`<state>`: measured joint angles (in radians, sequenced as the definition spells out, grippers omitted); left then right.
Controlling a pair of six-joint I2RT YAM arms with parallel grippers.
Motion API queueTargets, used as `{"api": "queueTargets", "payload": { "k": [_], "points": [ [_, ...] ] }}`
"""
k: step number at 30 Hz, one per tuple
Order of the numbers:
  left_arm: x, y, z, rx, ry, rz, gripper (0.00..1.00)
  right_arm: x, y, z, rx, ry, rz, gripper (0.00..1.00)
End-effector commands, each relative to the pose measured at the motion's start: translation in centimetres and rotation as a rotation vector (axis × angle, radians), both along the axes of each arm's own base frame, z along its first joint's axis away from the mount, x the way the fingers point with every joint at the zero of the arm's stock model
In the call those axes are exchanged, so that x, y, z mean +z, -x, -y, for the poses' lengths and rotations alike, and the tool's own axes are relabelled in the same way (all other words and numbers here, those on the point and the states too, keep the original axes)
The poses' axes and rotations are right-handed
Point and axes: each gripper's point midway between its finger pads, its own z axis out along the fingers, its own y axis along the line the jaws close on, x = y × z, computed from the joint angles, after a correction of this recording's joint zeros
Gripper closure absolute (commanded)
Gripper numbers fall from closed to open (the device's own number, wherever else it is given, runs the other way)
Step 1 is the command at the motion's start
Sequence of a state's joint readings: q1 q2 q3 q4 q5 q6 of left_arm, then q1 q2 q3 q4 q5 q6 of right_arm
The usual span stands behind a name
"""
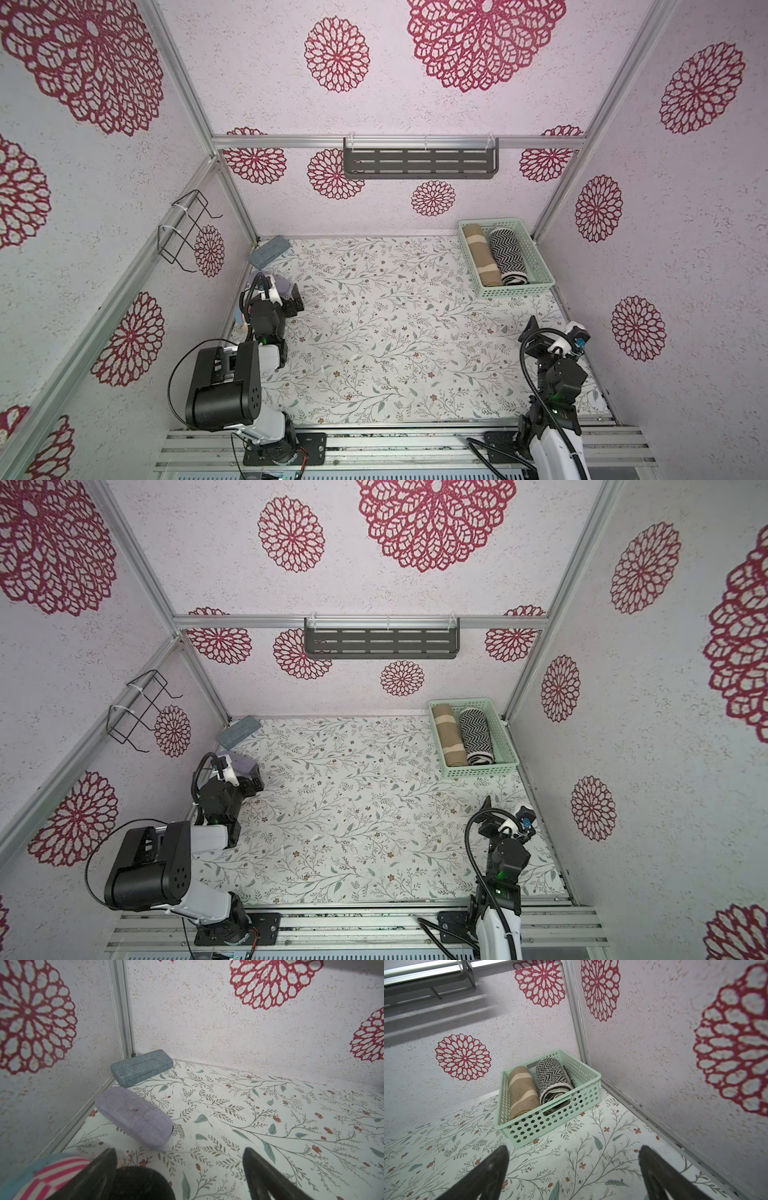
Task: Roll up the scarf and place it into the basket
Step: Reset both arms
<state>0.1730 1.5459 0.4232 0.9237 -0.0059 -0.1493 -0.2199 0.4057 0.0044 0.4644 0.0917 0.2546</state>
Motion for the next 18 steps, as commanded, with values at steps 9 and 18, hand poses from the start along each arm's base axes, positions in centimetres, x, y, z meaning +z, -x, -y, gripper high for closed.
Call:
{"api": "queueTargets", "payload": {
  "k": [9,18],
  "points": [
    [-1.5,0.3,-0.2,0.022,-0.005,-0.064,0.03,-0.7,-2.4,-3.1,0.114,0.168,-0.017,0.01],
    [-1.5,0.3,-0.2,0.023,-0.01,-0.062,0.02,-2.3,-8.0,-8.0,0.251,0.328,-0.116,0.01]
  ]
}}
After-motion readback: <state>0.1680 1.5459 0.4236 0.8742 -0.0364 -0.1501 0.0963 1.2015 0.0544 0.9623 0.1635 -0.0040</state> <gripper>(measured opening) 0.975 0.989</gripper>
